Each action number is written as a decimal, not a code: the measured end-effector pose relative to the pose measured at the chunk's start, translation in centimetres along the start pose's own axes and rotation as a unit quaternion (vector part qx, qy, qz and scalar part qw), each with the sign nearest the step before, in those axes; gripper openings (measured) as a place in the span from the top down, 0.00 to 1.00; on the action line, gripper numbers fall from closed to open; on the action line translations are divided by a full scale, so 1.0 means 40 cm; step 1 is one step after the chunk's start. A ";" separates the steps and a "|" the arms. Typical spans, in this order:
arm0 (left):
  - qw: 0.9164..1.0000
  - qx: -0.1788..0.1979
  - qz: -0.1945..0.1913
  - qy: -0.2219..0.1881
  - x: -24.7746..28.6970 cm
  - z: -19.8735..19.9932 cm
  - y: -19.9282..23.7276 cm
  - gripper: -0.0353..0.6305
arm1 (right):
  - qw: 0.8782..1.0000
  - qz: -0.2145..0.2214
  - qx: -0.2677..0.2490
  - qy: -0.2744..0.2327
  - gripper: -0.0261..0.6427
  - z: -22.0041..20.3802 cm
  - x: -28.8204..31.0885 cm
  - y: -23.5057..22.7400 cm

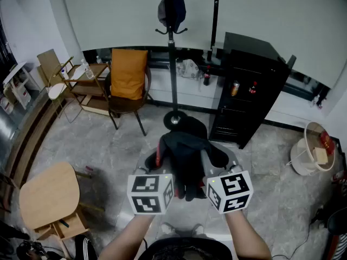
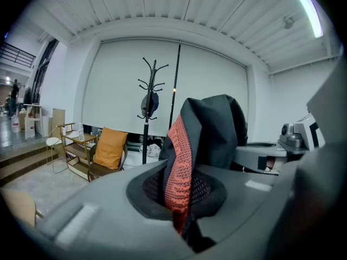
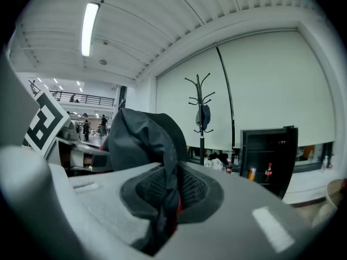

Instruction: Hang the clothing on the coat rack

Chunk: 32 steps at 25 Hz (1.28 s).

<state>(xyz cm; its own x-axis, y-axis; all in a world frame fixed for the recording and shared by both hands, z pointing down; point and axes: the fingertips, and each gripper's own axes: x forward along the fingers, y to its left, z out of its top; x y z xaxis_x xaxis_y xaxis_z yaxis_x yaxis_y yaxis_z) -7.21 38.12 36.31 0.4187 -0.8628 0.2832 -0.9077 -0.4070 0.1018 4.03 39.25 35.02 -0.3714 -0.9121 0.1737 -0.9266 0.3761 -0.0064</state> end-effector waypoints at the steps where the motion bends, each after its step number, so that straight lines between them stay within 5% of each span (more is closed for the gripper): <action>1: 1.000 0.000 0.000 0.001 -0.002 -0.002 0.011 0.93 | 1.000 -0.001 0.000 0.001 0.92 -0.001 0.007 0.008; 17: 1.000 -0.006 -0.012 0.007 0.026 -0.018 0.155 0.93 | 1.000 -0.004 0.004 0.014 0.91 -0.020 0.123 0.102; 32: 0.999 -0.003 0.047 -0.001 0.232 0.055 0.132 0.93 | 0.998 0.058 -0.003 -0.006 0.91 0.024 0.279 -0.080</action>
<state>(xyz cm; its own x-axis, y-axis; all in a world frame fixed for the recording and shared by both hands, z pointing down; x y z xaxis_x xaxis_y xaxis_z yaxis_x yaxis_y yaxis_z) -8.05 27.31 37.36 0.3322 -0.8975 0.2902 -0.9430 -0.3231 0.0802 2.79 27.73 36.04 -0.4771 -0.8642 0.1600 -0.8768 0.4804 -0.0201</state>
